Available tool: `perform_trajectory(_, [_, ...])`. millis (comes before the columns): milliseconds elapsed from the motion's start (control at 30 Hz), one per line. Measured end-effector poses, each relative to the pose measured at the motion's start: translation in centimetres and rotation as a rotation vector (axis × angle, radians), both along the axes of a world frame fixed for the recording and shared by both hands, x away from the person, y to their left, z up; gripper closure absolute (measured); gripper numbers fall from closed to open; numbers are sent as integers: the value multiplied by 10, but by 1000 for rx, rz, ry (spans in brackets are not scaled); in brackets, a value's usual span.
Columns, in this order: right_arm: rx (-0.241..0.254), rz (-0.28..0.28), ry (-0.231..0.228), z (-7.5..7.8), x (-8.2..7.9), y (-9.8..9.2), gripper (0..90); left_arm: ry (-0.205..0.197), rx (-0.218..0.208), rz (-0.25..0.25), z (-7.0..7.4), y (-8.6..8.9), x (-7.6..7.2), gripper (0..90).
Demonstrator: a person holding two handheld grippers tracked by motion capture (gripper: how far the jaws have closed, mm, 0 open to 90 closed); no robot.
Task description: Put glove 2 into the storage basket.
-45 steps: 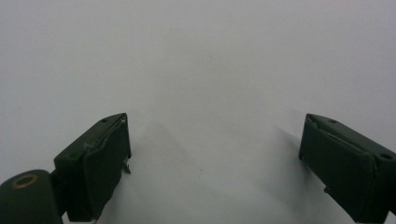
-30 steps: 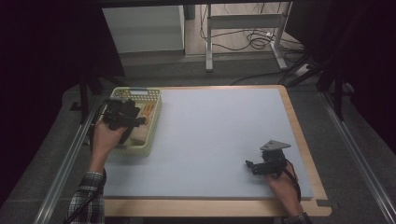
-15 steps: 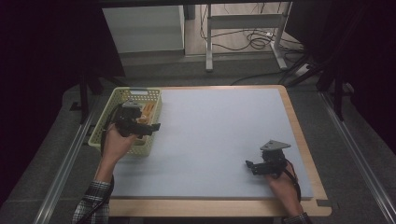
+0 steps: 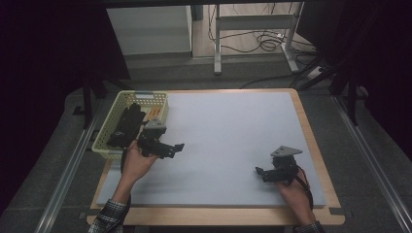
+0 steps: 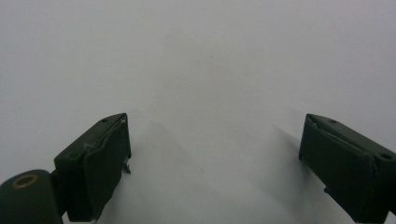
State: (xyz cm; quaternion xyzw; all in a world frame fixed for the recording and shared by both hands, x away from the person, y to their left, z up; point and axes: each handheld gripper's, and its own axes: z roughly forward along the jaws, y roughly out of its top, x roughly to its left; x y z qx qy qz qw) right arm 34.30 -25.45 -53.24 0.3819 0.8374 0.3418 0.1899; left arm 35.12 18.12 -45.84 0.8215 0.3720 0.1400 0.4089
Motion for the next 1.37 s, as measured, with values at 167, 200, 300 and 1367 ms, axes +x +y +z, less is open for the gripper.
perform_trajectory(167, [-1,0,-1,0,0,0,87,-2,-7,-32,-14,-11,-10,27])
perform_trajectory(200, [-1,0,-2,0,0,0,87,-2,-7,-33,-18,-13,-12,26])
perform_trajectory(300, [-1,0,-1,0,0,0,87,-3,6,-39,-28,-18,-18,23])
perform_trajectory(1367, [-1,0,0,0,0,0,87,66,116,-36,-92,-30,-39,0])
